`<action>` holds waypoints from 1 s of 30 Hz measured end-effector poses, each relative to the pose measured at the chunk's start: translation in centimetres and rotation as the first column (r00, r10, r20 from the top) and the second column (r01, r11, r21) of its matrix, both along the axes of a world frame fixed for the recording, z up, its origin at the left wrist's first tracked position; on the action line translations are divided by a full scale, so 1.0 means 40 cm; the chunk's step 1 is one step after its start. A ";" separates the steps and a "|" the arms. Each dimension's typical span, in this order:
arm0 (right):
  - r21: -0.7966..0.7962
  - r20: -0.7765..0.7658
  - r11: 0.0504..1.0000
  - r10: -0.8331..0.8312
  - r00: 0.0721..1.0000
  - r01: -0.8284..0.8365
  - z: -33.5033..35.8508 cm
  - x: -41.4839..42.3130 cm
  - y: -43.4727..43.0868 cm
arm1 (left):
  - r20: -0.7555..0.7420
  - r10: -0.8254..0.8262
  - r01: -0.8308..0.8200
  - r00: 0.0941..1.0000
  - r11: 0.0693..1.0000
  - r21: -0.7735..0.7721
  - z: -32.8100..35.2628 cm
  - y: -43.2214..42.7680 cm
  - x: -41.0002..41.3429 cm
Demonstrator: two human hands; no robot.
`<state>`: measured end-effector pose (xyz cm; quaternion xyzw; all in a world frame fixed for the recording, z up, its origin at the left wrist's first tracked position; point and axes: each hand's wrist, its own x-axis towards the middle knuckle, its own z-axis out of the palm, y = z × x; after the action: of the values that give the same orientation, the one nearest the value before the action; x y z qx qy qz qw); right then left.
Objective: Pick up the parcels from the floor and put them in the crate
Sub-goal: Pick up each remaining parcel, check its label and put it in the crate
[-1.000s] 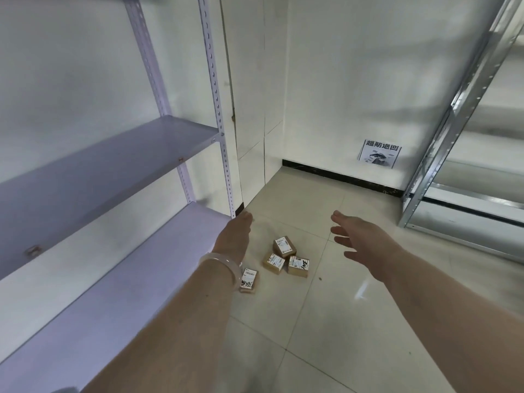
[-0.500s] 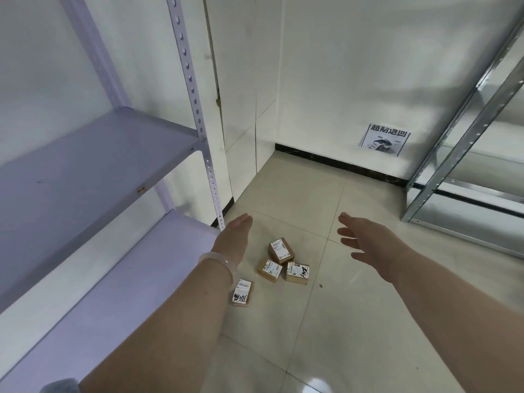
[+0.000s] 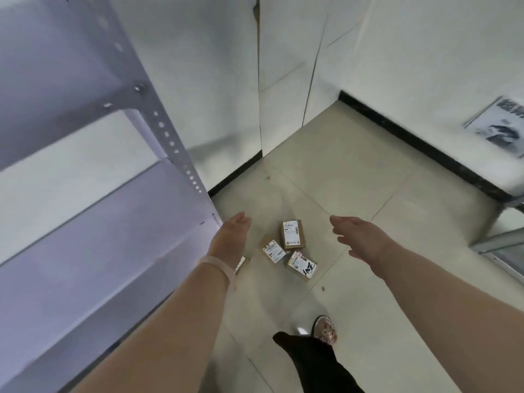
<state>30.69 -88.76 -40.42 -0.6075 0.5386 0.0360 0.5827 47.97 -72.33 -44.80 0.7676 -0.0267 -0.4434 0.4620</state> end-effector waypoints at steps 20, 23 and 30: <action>0.051 -0.408 0.929 0.354 0.842 -0.366 -1.250 0.025 -0.331 | -0.427 0.361 -0.319 0.829 0.933 0.167 -1.154 -0.280 -0.232; 0.004 -0.413 0.936 0.322 0.852 -0.352 -1.421 -0.005 -0.322 | -0.469 0.340 -0.261 0.815 0.939 0.226 -1.323 -0.290 -0.281; 0.065 -0.353 0.923 0.377 0.856 -0.379 -1.633 -0.032 -0.296 | -0.573 0.341 -0.226 0.745 0.938 0.265 -1.544 -0.318 -0.319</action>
<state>29.39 -100.60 -105.73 -0.6864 0.5062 0.2581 0.4540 35.21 -85.04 -106.57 0.6161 0.2808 -0.5921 0.4371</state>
